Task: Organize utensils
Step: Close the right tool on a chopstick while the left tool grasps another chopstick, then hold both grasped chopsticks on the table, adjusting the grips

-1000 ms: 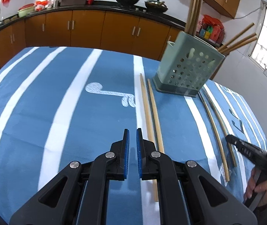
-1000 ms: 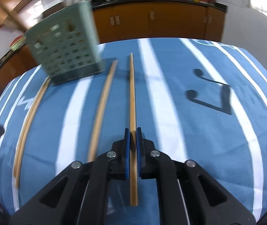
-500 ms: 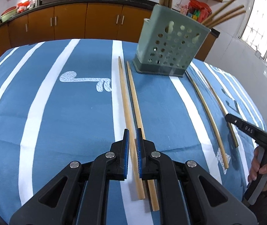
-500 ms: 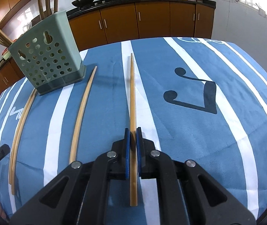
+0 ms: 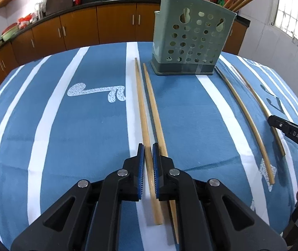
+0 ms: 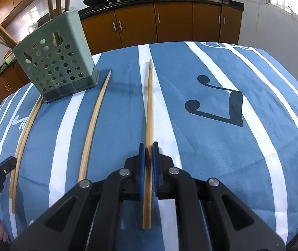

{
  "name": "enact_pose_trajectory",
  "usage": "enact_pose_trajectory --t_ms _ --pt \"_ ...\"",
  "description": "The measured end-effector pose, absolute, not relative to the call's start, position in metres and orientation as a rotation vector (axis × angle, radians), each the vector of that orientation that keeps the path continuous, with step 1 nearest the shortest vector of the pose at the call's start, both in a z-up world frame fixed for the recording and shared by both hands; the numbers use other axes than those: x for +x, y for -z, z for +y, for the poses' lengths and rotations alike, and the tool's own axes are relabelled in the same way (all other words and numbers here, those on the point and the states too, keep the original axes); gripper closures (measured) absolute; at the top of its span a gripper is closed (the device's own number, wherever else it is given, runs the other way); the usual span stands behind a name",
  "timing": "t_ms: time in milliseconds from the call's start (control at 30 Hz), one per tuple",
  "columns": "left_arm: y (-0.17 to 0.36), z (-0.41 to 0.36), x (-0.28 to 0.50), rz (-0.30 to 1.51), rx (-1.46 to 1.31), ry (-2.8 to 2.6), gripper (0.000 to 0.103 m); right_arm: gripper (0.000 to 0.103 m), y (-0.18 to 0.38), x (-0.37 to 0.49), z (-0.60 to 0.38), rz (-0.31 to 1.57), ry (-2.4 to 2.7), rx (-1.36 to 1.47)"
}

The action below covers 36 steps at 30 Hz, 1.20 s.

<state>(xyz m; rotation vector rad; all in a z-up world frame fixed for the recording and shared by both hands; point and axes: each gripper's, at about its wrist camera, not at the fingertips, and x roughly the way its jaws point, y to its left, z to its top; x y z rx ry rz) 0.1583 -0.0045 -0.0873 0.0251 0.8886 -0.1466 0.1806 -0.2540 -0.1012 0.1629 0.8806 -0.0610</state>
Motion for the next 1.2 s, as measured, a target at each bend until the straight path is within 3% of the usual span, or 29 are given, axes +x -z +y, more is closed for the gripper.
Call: enact_pose_trajectory --t_ms 367,1200 --pt "0.087 0.036 0.189 0.894 -0.118 0.081 0.095 0.095 0.101 0.190 -0.246 0.875 0.024 0.132" --pt "0.089 0.040 0.187 0.869 -0.158 0.097 0.095 0.095 0.104 0.192 -0.245 0.863 0.031 0.122"
